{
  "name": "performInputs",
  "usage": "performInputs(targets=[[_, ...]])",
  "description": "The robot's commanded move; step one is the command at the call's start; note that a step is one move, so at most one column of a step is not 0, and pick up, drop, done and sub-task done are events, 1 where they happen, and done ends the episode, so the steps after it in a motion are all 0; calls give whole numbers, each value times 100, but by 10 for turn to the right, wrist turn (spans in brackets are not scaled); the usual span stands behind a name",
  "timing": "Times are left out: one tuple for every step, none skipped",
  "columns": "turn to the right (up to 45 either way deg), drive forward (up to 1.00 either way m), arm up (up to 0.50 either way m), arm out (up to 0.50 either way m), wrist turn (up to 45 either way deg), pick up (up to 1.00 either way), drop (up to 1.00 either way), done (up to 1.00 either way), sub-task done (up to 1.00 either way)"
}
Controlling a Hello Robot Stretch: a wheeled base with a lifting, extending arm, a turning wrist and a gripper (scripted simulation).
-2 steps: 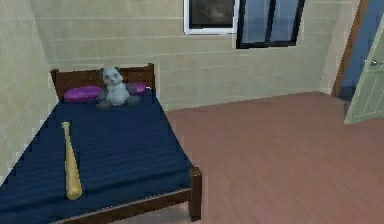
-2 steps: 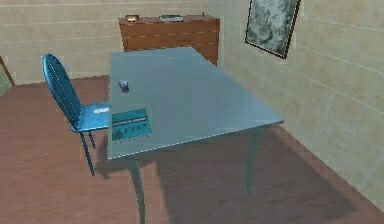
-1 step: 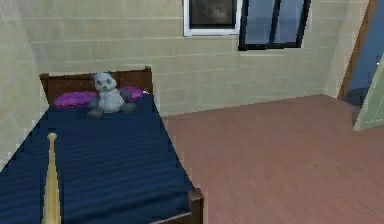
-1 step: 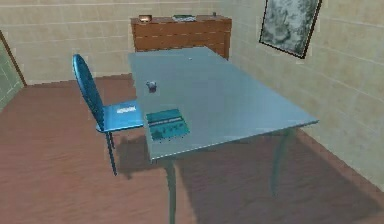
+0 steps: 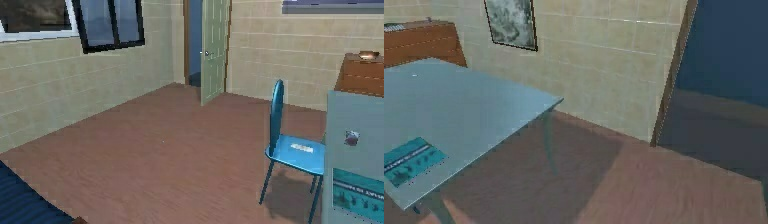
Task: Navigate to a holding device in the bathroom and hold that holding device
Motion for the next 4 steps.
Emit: performInputs(targets=[[0,100,0,0,0,0,0,0,0],[0,100,0,0,0,0,0,0,0],[0,15,0,0,0,0,0,0,0],[-180,0,0,0,0,0,0,0,0]])
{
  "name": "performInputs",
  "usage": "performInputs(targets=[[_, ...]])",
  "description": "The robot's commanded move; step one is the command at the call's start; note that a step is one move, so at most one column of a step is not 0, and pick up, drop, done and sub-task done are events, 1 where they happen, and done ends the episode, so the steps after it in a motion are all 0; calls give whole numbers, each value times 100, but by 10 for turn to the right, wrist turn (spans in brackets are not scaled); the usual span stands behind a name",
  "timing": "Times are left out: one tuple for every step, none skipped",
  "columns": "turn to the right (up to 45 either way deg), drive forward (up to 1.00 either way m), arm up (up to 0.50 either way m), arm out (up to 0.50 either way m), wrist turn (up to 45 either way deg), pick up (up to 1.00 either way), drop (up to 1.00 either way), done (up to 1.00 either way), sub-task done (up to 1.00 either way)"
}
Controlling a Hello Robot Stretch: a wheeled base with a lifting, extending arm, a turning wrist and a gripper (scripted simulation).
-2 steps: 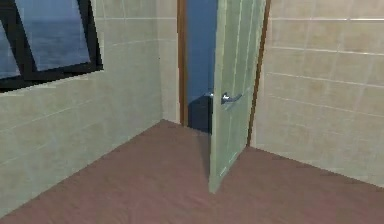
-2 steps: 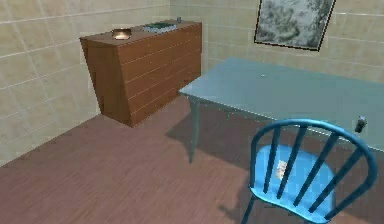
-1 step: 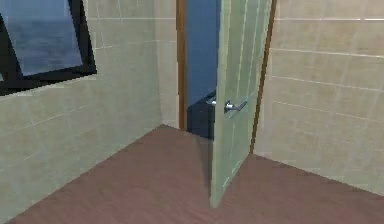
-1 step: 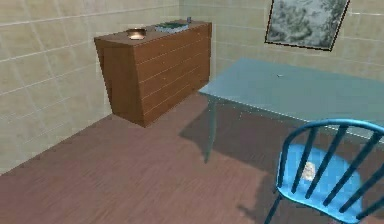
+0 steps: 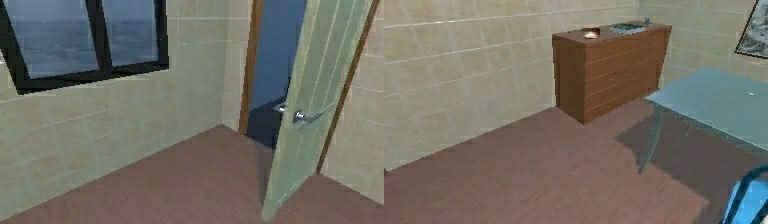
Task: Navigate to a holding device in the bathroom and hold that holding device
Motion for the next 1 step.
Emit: performInputs(targets=[[0,100,0,0,0,0,0,0,0]])
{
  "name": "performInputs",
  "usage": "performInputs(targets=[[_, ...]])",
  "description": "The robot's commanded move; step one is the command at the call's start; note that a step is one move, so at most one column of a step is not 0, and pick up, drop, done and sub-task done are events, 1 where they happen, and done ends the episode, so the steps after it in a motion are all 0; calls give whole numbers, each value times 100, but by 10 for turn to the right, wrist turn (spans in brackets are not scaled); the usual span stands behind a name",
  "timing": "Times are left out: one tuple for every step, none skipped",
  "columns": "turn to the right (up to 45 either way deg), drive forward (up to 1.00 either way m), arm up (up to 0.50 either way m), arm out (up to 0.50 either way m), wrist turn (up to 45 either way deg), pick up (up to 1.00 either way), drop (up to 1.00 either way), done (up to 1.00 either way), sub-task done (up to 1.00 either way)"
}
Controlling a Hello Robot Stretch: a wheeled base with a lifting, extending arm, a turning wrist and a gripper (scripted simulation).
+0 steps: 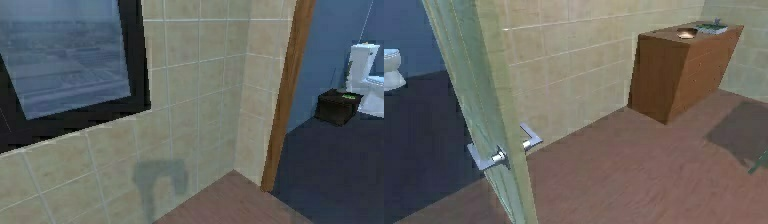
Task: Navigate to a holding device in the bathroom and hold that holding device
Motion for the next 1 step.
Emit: performInputs(targets=[[-30,0,0,0,0,0,0,0,0]])
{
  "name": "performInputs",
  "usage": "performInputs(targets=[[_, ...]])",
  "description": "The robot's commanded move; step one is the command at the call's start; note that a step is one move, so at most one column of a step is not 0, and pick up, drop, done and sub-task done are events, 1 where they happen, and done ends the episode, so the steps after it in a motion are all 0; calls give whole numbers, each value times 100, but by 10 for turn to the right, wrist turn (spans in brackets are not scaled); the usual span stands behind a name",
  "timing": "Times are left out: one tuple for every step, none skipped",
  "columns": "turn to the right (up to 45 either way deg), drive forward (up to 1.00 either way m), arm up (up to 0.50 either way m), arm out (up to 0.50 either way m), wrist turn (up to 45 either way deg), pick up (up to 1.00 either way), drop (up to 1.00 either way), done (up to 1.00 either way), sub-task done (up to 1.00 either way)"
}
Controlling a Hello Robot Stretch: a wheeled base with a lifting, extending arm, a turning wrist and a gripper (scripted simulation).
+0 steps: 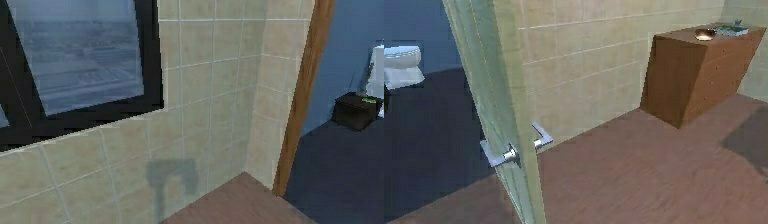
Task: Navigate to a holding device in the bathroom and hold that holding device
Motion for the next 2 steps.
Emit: performInputs(targets=[[0,40,0,0,0,0,0,0,0],[450,0,0,0,0,0,0,0,0]])
